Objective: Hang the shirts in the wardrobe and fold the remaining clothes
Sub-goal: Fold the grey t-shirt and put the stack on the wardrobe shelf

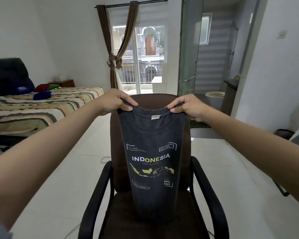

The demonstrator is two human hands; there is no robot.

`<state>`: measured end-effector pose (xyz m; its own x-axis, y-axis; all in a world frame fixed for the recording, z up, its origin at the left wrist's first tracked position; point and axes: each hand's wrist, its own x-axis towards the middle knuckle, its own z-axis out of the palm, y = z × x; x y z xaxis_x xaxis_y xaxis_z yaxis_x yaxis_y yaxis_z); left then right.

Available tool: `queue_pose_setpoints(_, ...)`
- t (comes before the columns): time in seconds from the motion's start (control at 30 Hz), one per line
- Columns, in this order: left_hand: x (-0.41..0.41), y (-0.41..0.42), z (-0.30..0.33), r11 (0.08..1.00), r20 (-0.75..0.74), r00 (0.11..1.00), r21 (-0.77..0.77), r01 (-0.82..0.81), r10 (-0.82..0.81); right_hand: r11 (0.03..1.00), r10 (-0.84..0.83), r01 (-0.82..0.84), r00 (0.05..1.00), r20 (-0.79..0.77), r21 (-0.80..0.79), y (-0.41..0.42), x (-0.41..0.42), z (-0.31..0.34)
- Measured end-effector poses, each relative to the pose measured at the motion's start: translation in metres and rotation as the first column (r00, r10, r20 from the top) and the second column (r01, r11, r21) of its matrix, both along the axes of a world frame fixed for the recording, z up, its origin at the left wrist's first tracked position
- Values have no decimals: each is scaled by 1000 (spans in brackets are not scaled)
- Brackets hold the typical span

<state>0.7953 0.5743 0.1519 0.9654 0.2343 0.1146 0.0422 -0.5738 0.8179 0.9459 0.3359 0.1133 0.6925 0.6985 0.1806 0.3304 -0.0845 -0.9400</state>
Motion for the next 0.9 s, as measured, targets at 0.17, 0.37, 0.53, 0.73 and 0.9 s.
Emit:
queue_pose_setpoints(0.17, 18, 3, -11, 999, -31, 999, 43, 17, -15, 998, 61, -59, 996, -64, 21, 3, 17, -13)
queue_pose_setpoints(0.37, -3, -13, -43, 988, -127, 982, 57, 145, -137, 983, 172, -176, 982, -81, -53, -14, 2, -46)
queue_pose_setpoints(0.53, -54, -38, -85, 971, -188, 953, -7, 239, -236, 973, 217, -229, 956, -197, -42, -40, -47, -90)
queue_pose_setpoints(0.73, -139, -74, -145, 939, -274, 899, -64, 339, -343, 954, 217, -267, 929, -300, -134, -77, -136, -150)
queue_pose_setpoints(0.9, -212, -104, -196, 909, -342, 843, -111, 402, -415, 942, 218, -300, 889, -402, -153, -114, -222, -198)
